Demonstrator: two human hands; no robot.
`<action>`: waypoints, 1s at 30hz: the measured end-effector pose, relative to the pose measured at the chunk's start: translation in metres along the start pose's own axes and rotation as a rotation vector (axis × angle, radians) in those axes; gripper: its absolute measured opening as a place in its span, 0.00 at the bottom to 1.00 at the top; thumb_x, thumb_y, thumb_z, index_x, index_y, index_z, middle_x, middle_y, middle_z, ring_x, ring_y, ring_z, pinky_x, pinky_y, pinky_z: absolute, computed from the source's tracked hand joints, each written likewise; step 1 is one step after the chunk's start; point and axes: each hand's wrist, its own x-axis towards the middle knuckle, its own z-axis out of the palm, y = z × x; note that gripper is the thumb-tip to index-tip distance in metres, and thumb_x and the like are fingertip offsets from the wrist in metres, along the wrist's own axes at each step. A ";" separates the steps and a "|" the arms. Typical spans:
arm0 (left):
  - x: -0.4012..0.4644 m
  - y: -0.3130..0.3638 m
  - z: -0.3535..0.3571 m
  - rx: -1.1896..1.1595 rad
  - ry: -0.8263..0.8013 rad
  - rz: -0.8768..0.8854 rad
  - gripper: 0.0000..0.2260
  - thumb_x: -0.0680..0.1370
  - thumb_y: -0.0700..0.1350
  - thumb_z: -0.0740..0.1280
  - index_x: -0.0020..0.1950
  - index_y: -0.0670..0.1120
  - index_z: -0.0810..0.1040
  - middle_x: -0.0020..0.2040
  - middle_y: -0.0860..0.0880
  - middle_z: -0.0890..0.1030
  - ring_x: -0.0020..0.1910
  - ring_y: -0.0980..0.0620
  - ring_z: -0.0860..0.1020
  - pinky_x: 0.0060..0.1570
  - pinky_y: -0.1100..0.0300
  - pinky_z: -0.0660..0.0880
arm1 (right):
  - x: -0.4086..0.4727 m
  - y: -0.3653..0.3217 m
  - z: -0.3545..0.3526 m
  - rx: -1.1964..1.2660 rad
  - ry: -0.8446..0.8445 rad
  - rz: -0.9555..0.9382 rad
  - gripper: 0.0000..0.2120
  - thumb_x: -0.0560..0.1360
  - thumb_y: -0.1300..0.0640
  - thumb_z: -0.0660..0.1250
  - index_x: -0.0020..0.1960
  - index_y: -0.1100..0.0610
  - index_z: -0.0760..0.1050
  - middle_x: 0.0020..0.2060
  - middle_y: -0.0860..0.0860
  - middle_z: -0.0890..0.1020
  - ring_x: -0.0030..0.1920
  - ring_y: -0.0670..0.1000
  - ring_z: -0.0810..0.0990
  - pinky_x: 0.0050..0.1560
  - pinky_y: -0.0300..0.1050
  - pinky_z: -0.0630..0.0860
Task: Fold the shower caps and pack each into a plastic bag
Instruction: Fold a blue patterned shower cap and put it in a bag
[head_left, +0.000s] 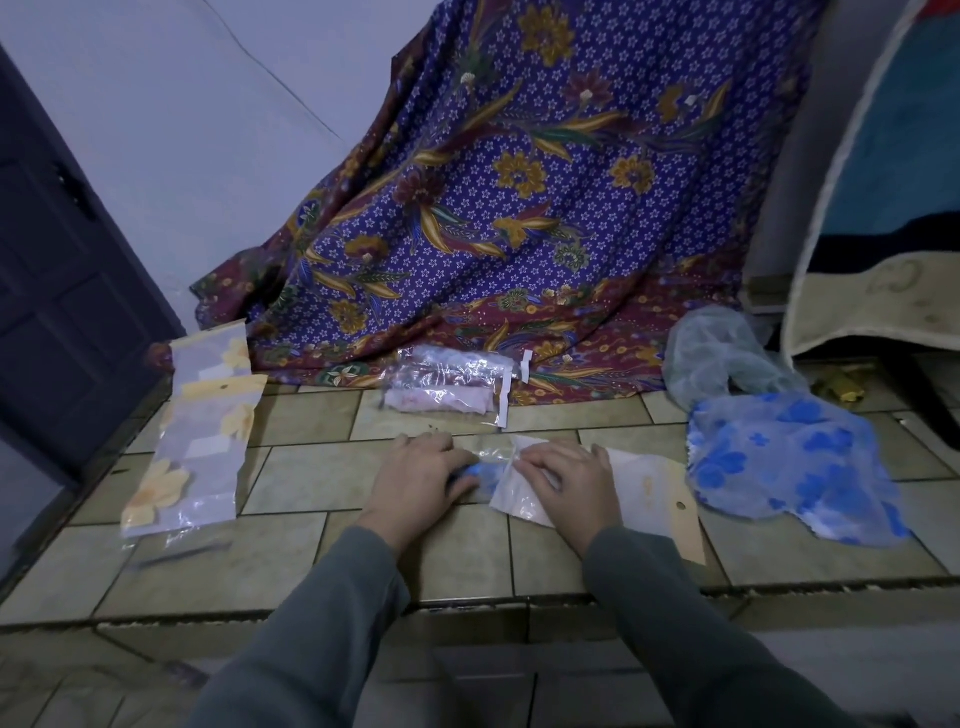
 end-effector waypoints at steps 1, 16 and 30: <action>0.003 0.002 -0.002 -0.054 -0.065 0.004 0.14 0.76 0.60 0.60 0.53 0.55 0.80 0.44 0.52 0.78 0.47 0.50 0.77 0.45 0.56 0.64 | -0.001 -0.001 0.001 -0.010 -0.019 -0.037 0.12 0.73 0.43 0.64 0.45 0.48 0.83 0.46 0.41 0.84 0.54 0.47 0.79 0.60 0.57 0.64; 0.013 -0.011 -0.008 -0.745 -0.341 -0.389 0.06 0.73 0.41 0.72 0.50 0.46 0.83 0.44 0.49 0.84 0.42 0.55 0.78 0.49 0.60 0.75 | 0.001 -0.005 -0.004 -0.042 -0.334 -0.086 0.15 0.73 0.43 0.65 0.58 0.43 0.78 0.57 0.41 0.78 0.61 0.46 0.72 0.62 0.51 0.64; 0.000 -0.001 0.004 -0.739 0.081 -0.824 0.12 0.67 0.50 0.77 0.38 0.43 0.79 0.34 0.50 0.80 0.34 0.54 0.76 0.34 0.64 0.70 | 0.002 -0.002 -0.004 -0.061 -0.328 0.061 0.20 0.78 0.55 0.61 0.70 0.45 0.68 0.59 0.47 0.67 0.62 0.47 0.62 0.64 0.42 0.58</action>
